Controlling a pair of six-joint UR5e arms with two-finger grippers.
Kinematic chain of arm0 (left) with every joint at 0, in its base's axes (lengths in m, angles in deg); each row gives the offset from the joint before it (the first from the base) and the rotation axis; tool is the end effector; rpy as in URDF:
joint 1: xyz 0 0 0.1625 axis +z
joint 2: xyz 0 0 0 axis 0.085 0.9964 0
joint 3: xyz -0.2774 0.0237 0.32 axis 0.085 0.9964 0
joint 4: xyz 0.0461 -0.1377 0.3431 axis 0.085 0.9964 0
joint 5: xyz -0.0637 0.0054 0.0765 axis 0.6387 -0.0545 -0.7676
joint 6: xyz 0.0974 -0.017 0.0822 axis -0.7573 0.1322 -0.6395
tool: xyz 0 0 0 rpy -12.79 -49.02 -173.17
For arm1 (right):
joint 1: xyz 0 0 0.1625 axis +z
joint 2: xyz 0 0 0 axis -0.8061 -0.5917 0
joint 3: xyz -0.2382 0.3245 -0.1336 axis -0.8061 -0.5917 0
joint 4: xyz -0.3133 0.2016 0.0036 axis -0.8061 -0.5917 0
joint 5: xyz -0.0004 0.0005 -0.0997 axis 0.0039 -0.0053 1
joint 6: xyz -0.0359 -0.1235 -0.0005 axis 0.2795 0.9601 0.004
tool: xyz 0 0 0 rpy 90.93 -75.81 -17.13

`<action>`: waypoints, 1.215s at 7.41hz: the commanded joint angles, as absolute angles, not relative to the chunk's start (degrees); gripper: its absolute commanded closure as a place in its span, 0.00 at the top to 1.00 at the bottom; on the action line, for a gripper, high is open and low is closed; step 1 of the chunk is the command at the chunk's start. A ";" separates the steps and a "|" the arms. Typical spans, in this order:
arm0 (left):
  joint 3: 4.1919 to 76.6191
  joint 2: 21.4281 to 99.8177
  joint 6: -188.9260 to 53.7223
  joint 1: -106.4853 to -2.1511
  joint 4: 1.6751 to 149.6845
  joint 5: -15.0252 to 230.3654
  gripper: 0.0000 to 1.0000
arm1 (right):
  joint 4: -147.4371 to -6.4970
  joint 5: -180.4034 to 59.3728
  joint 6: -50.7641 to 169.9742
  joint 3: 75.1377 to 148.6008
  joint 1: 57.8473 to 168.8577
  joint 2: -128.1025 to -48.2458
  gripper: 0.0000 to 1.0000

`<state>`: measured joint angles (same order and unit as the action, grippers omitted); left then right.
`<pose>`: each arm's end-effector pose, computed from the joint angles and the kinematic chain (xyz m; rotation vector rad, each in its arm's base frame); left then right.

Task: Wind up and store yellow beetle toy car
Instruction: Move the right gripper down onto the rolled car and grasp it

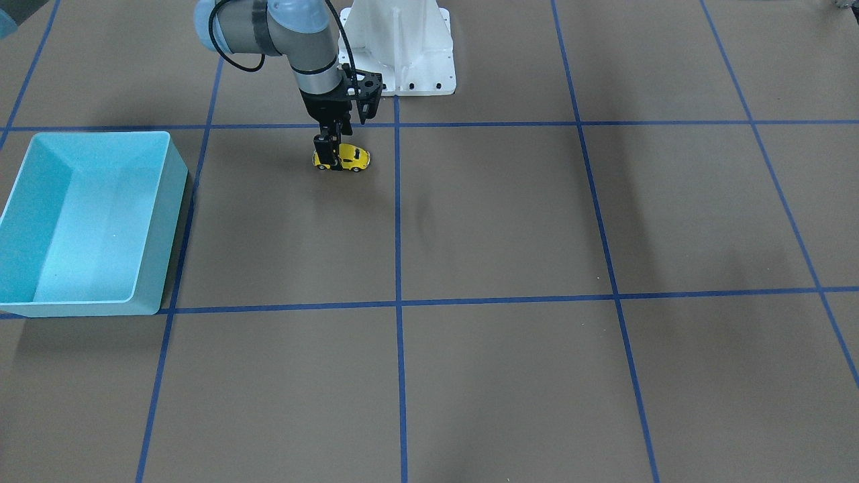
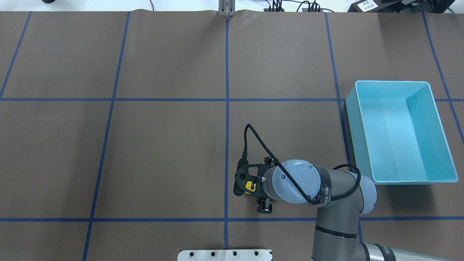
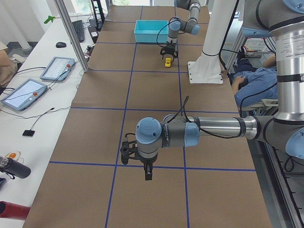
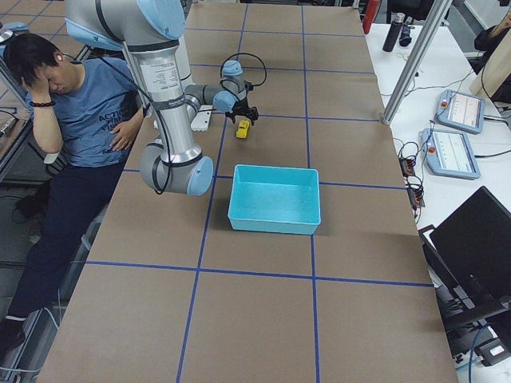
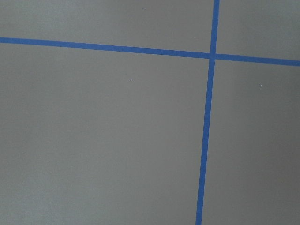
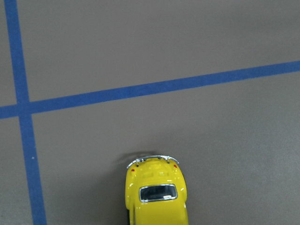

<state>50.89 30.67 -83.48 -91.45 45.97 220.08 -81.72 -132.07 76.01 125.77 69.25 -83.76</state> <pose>-0.0843 -0.3603 0.6697 0.0112 0.7681 -0.1015 -0.5449 -0.2792 0.3243 0.6952 -0.6303 -1.2439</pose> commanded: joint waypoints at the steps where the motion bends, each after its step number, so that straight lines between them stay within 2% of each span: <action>1: 51.04 30.57 -83.47 -91.45 45.97 220.08 1.00 | -80.11 -130.57 75.93 124.69 68.57 -83.76 1.00; 2: 51.04 30.57 -83.47 -91.54 45.97 220.08 1.00 | -80.11 -130.57 75.93 124.69 68.57 -83.76 0.99; 3: 51.12 30.57 -83.47 -91.54 45.97 220.08 1.00 | -80.11 -130.57 75.84 124.69 68.40 -83.76 0.75; 5: 51.21 30.57 -83.47 -91.63 45.97 220.17 1.00 | -80.11 -130.39 75.58 124.78 68.31 -83.84 0.09; 6: 51.21 30.57 -83.56 -91.71 45.97 220.17 1.00 | -80.11 -130.48 75.58 125.04 68.40 -84.11 0.00; 9: 51.21 30.48 -83.48 -92.07 45.97 220.17 1.00 | -84.91 -137.38 75.40 130.12 74.17 -80.53 0.00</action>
